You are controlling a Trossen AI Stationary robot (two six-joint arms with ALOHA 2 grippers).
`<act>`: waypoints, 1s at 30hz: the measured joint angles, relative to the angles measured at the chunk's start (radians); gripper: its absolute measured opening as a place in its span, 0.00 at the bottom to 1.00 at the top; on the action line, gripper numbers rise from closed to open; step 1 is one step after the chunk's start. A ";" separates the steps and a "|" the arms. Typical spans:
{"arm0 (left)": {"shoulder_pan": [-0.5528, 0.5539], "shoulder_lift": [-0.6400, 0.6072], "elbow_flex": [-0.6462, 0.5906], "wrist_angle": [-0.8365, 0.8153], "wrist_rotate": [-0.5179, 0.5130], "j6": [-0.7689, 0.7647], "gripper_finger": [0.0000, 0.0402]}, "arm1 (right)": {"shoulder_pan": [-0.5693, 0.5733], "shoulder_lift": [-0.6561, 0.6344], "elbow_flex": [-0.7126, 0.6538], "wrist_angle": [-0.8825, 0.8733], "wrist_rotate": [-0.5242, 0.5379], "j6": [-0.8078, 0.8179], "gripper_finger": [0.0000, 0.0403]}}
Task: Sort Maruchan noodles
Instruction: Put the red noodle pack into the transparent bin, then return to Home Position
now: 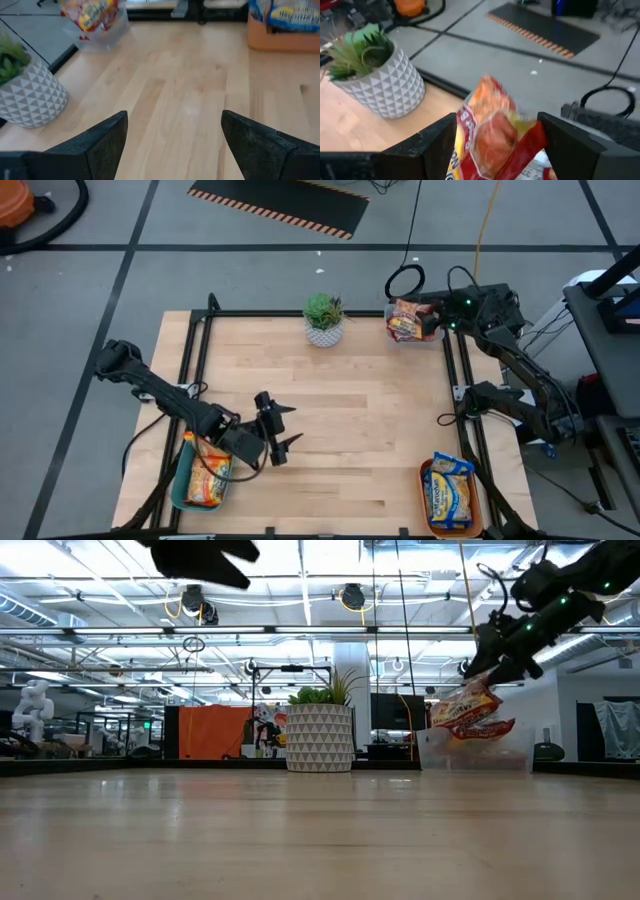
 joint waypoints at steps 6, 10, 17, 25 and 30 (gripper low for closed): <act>0.015 -0.091 0.000 0.002 0.000 0.079 0.81 | 0.032 -0.100 0.000 -0.002 0.018 -0.020 0.67; 0.036 -0.147 0.000 0.001 0.003 0.140 0.81 | 0.061 -0.170 0.000 -0.011 -0.003 -0.026 0.67; 0.082 -0.222 0.000 0.009 0.002 0.194 0.81 | 0.124 -0.288 0.000 -0.041 -0.039 -0.024 0.67; 0.096 -0.231 0.000 0.009 0.037 0.263 0.81 | 0.204 -0.374 0.000 -0.048 -0.276 -0.040 0.64; 0.100 -0.231 0.000 0.035 0.060 0.305 0.81 | 0.256 -0.399 0.000 -0.042 -0.350 -0.042 0.56</act>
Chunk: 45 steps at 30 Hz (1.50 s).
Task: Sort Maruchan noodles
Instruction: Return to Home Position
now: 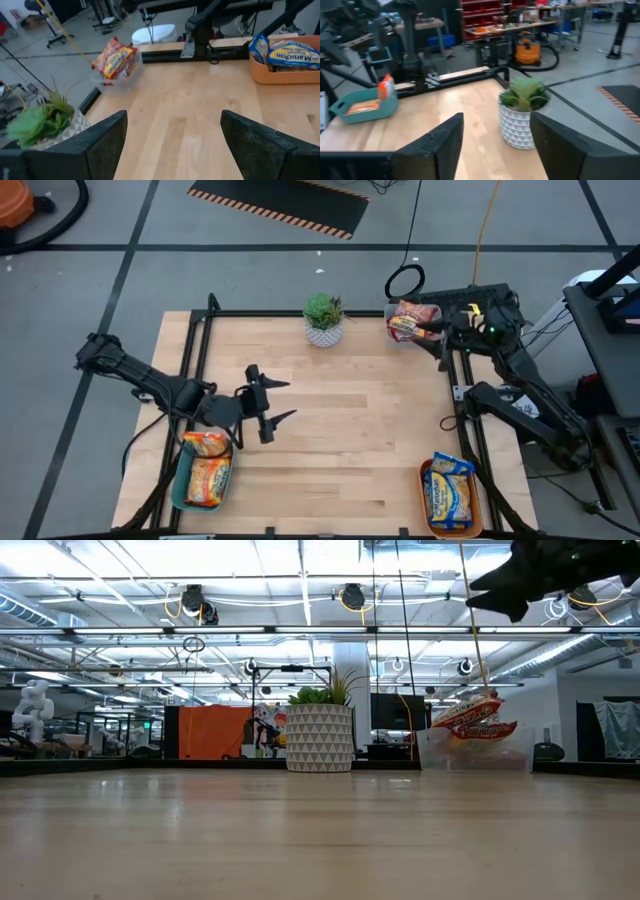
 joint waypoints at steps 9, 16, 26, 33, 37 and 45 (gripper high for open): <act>0.009 0.001 -0.047 0.060 -0.001 0.075 0.77 | 0.143 -0.024 0.000 0.000 0.000 -0.008 0.35; 0.029 -0.064 -0.135 0.135 0.024 0.136 0.49 | 0.232 -0.027 -0.017 0.017 0.002 -0.045 0.17; 0.082 -0.283 -0.331 0.273 0.155 0.132 0.10 | 0.297 -0.033 -0.165 0.125 0.083 -0.161 0.01; 0.155 -0.408 -0.466 0.334 0.199 0.115 0.07 | 0.316 -0.032 -0.244 0.323 0.089 -0.202 0.00; 0.199 -0.449 -0.512 0.334 0.210 0.100 0.06 | 0.329 -0.032 -0.295 0.497 0.148 -0.195 0.00; 0.252 -0.484 -0.555 0.332 0.273 0.091 0.06 | 0.391 -0.029 -0.404 0.679 0.301 -0.194 0.00</act>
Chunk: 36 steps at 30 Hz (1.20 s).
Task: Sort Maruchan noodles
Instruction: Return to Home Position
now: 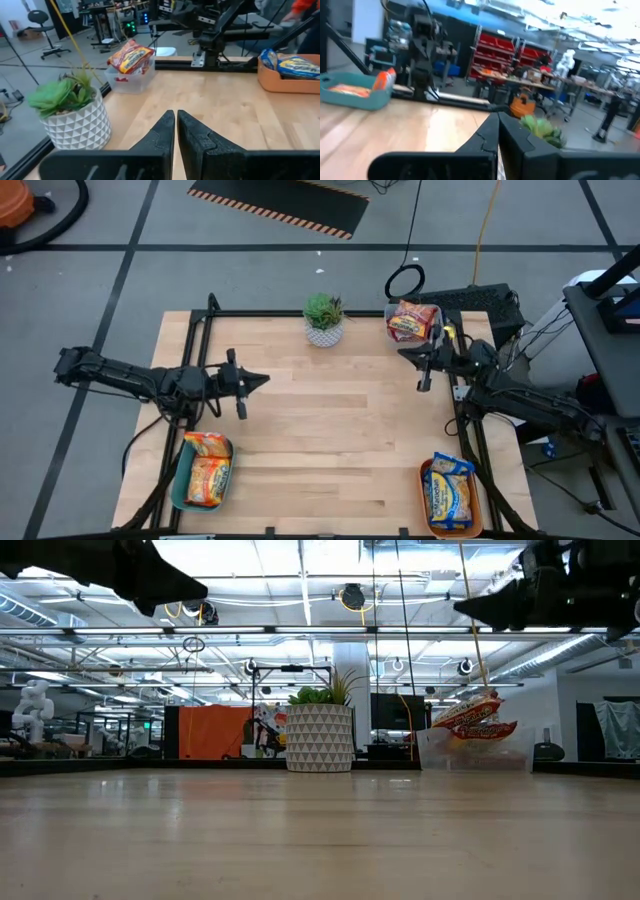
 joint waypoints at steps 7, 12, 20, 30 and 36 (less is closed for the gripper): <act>0.019 0.000 -0.001 -0.010 0.016 0.003 0.06 | 0.043 0.015 -0.033 -0.004 0.045 -0.029 0.00; 0.042 0.000 -0.001 -0.054 0.019 0.002 0.06 | 0.069 0.043 -0.055 -0.005 0.056 -0.035 0.00; 0.088 0.000 -0.002 -0.062 0.092 0.022 0.06 | 0.097 0.063 -0.082 -0.004 0.095 -0.049 0.00; 0.126 0.000 -0.002 -0.107 0.104 0.022 0.06 | 0.104 0.063 -0.106 -0.004 0.125 -0.034 0.00; 0.138 -0.010 -0.062 -0.046 0.105 0.035 0.06 | 0.104 0.062 -0.132 -0.003 0.125 -0.031 0.00</act>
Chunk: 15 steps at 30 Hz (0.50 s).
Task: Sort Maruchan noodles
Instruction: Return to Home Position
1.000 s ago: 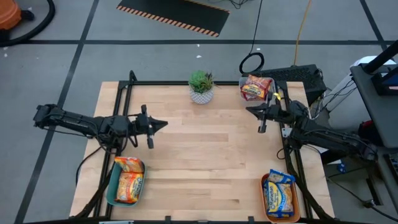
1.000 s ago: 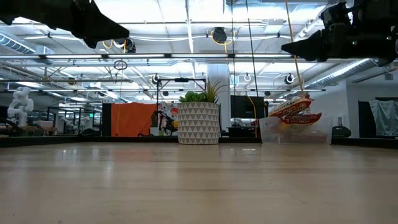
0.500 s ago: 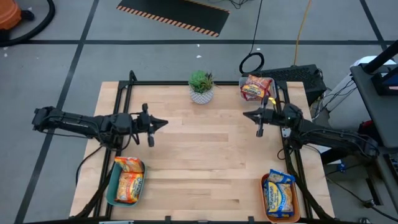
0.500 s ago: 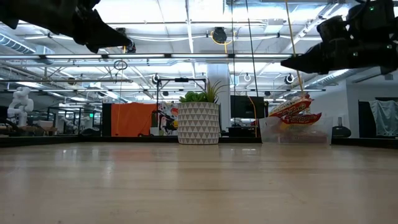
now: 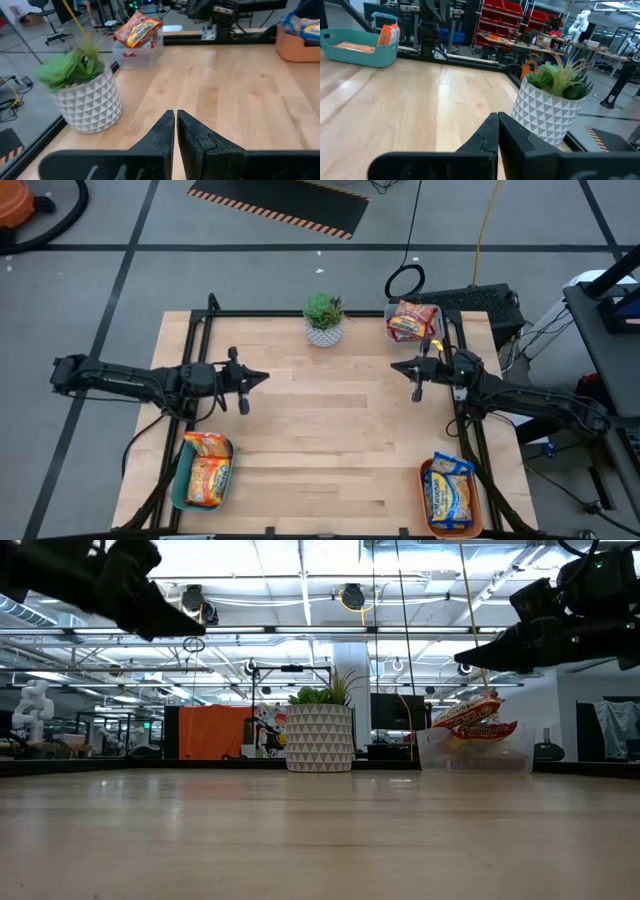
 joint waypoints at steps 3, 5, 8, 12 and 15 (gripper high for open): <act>0.033 -0.030 -0.068 0.065 -0.001 -0.003 0.06 | 0.000 0.000 -0.021 0.022 0.000 0.001 0.00; 0.058 -0.062 -0.104 0.081 0.000 -0.011 0.06 | 0.000 0.000 -0.033 0.045 0.000 0.001 0.00; 0.093 -0.119 -0.137 0.082 0.035 -0.014 0.06 | 0.000 -0.002 -0.035 0.054 0.000 -0.009 0.00; 0.124 -0.204 -0.170 0.069 0.075 -0.015 0.06 | 0.000 -0.002 -0.035 0.050 0.000 -0.019 0.00; 0.135 -0.261 -0.188 0.045 0.098 -0.018 0.06 | -0.001 -0.002 -0.035 0.031 0.000 -0.014 0.00</act>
